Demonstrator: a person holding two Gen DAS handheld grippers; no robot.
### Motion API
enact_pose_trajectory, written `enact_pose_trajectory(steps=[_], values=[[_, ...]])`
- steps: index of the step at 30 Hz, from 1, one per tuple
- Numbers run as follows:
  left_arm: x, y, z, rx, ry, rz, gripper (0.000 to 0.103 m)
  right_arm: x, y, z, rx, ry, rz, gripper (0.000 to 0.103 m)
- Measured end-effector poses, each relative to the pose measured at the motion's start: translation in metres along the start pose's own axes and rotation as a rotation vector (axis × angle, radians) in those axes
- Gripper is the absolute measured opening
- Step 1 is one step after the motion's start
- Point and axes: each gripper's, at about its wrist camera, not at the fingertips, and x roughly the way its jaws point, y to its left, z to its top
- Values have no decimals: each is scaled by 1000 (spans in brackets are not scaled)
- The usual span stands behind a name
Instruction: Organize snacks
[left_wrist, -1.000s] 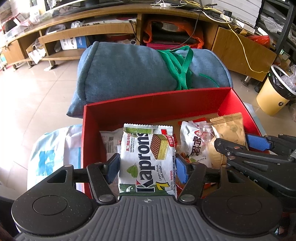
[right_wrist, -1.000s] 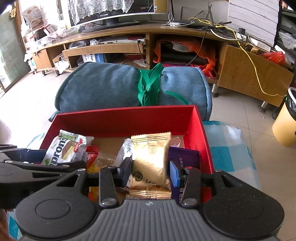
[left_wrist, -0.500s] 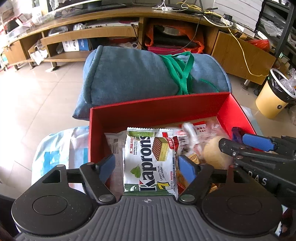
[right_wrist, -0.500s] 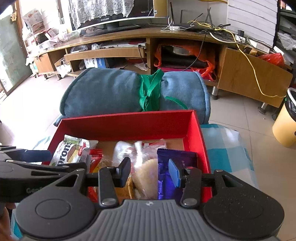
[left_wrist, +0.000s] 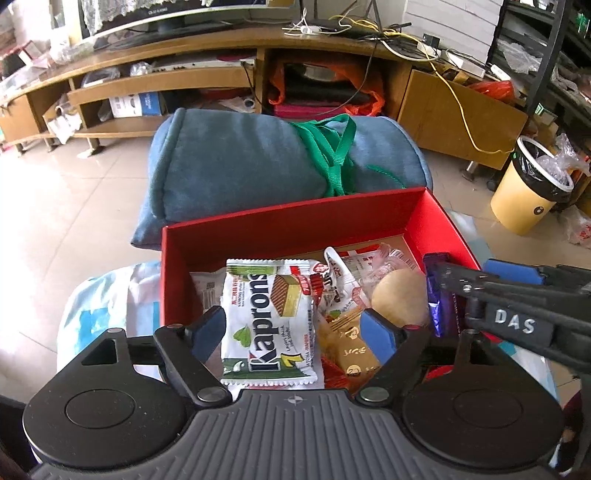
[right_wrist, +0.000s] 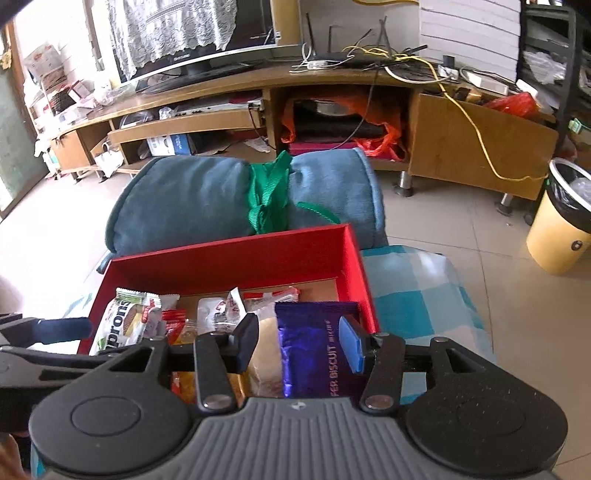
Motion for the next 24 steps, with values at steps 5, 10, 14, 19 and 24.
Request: enact_pose_trajectory(steps=[5,10,14,19,24], values=[[-3,6,-4,-16,-1,25,85,-4,-3,-6,14,14,-19,47],[-6,6,-12,-11,7,39,85,-9,0,-15,-1,31,-16,49],[-10,5,-18,-11,7,39,88,-17,0,-23,10,33,-4,50],[-17,2,-28,-11,0,27,90,-28,2,-33,22,38,21,50],[-24,1,-39,-6,-5,34,96,-43,2,-44,24,33,24,50]])
